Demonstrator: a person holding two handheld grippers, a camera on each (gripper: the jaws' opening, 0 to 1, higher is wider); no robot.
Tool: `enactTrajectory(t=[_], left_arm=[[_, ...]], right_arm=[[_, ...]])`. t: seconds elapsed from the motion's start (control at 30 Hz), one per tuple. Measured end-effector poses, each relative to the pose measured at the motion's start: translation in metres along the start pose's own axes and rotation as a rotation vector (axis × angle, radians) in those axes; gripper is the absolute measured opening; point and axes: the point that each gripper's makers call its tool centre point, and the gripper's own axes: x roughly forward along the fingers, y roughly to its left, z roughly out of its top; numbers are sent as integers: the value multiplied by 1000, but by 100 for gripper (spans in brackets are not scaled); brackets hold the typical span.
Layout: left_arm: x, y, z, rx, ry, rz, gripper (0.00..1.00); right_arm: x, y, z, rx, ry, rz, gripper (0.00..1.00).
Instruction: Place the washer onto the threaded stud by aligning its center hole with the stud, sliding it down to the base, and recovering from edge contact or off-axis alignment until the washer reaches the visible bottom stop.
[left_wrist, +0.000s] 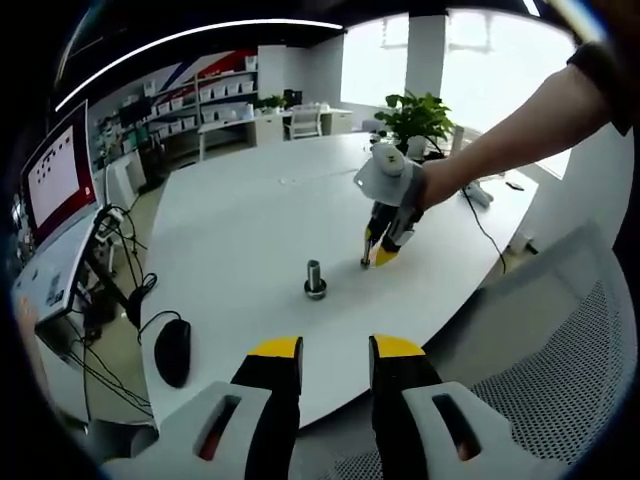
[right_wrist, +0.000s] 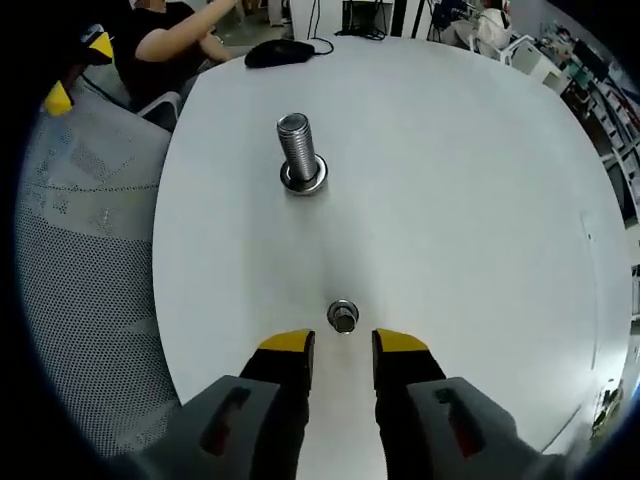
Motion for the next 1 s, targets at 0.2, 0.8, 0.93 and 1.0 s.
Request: enactTrajectory(t=[0.2,0.8,0.93,1.0], left_arm=[[0,2,1,1,-6,8,24],[0,6,-3,-6,2,14,24],[1,6,-4,-7,7,14,24],[1,7,-4,-10,9,15,24]], right_arm=[[-9,-4,-17,7,-6,-18,26],[-10,-25,-69,180,-4,-60,26],[-11,-31,-69,191,-10,-70,26],[-11,-37,-69,212,-22,-79,26]])
